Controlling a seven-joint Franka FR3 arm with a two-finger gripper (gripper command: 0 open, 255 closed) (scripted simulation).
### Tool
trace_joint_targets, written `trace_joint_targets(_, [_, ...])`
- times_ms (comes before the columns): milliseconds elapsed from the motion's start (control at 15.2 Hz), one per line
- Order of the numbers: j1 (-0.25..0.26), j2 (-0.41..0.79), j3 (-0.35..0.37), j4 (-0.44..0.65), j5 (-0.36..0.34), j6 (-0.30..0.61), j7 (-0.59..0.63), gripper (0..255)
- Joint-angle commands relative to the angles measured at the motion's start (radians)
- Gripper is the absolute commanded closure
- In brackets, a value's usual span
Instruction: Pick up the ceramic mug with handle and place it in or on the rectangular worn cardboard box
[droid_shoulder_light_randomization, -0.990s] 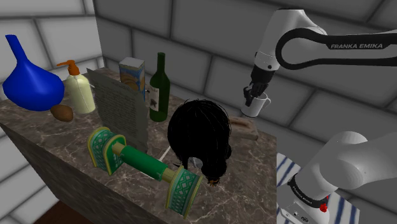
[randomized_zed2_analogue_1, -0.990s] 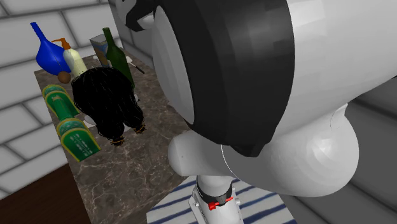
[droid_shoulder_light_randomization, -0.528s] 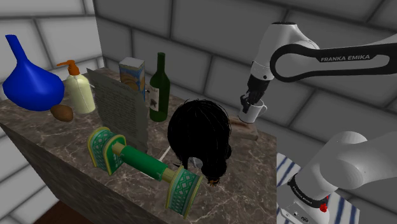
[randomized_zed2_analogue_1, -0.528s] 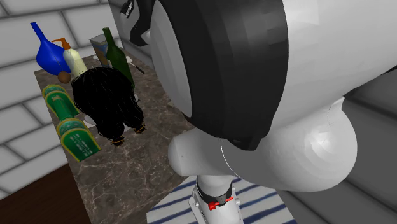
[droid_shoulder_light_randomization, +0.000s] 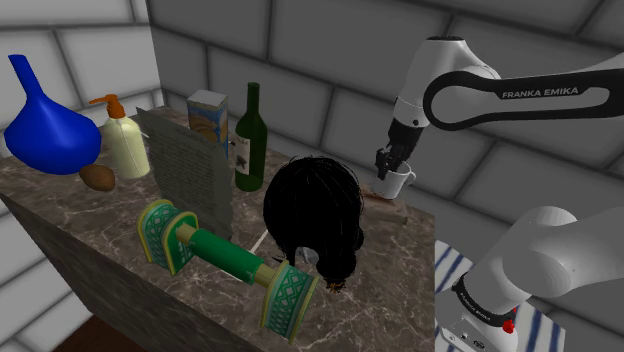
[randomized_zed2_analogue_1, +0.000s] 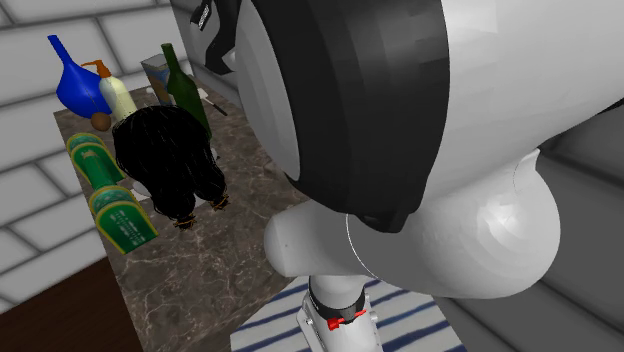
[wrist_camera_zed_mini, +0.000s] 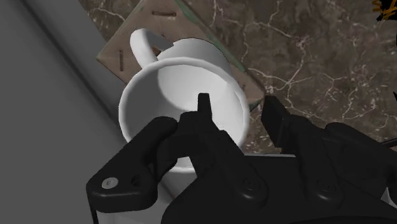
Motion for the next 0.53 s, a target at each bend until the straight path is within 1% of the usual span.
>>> trace_joint_targets(0, [0.000,0.000,0.000,0.000,0.000,0.000,0.000,0])
trace_joint_targets(264, [0.000,0.000,0.000,0.000,0.000,0.000,0.000,0])
trace_joint_targets(462, [0.001,-0.020,-0.002,0.088,0.001,-0.108,-0.001,0])
